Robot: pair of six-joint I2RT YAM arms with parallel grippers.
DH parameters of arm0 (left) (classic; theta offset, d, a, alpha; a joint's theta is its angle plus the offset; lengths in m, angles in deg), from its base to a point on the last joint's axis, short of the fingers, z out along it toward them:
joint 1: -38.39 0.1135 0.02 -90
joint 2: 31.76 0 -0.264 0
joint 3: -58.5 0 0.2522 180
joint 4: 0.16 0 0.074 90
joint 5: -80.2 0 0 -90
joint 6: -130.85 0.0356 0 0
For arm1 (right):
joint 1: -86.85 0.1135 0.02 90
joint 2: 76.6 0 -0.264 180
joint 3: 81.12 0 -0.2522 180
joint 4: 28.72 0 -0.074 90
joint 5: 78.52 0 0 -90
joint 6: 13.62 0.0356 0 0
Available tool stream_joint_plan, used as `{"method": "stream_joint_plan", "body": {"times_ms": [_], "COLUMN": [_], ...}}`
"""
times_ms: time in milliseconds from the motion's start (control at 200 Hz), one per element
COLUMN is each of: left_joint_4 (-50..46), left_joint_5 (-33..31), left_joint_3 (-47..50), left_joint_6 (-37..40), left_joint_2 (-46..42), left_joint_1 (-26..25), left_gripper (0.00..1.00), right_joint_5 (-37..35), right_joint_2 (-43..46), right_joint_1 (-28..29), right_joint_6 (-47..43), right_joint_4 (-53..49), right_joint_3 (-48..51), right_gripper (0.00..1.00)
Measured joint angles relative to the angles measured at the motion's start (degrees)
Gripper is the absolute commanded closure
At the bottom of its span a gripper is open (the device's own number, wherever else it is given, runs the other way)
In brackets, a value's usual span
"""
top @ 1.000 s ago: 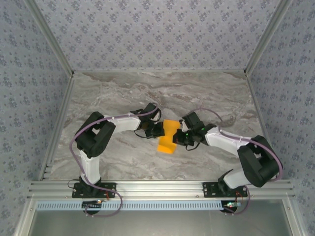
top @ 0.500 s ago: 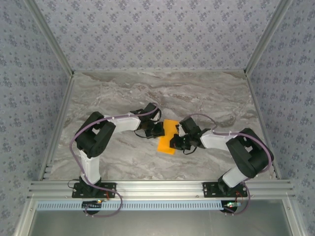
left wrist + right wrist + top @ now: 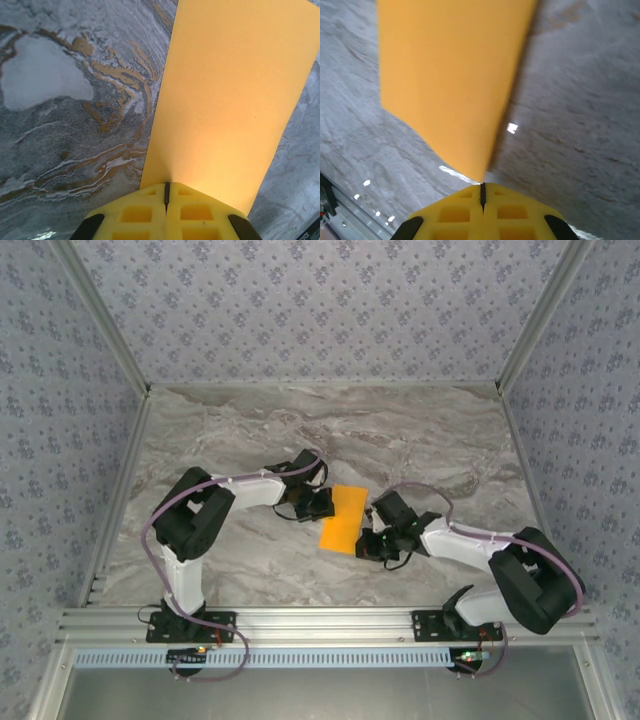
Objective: Fold a paper plane with a square sheet of paper (pick it up from the middle)
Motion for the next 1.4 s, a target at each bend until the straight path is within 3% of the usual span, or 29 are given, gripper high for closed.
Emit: {"method": "stream_joint_plan", "body": {"times_ms": [235, 480, 794, 944, 1049, 1254, 1399], "left_joint_4": [-0.1, -0.1, -2.0, -7.0, -10.7, -15.5, -18.5], "left_joint_5": [0.0, 0.0, 0.0, -1.0, -2.9, -4.1, -4.3], "left_joint_3": [-0.1, -0.1, -2.0, -5.8, -7.9, -7.8, -7.5], "left_joint_6": [0.0, 0.0, 1.3, 6.6, 12.3, 23.5, 28.1], "left_joint_2": [0.0, 0.0, 0.0, 1.1, 1.4, 0.1, -1.7], "left_joint_1": [0.0, 0.0, 0.0, 0.2, 1.2, 5.8, 8.0], "left_gripper": [1.0, 1.0, 1.0, 1.0, 1.0, 1.0, 1.0], "right_joint_5": [-1.8, -1.8, -2.1, -2.8, -4.1, -5.2, -3.6], "right_joint_2": [-3.7, -11.1, -4.4, 0.5, 2.6, 1.2, -6.1], "right_joint_1": [0.8, 1.1, 3.0, 3.5, 0.5, -8.3, -8.9], "right_joint_6": [0.0, 0.0, 2.6, 3.0, 3.0, 3.0, 1.8], "right_joint_4": [1.6, 3.8, 10.7, 2.0, -2.5, 0.3, 2.4], "right_joint_3": [-7.9, -6.6, 2.2, 1.7, -3.1, -9.8, -12.9], "right_gripper": [1.0, 1.0, 1.0, 1.0, 1.0, 1.0, 1.0]}}
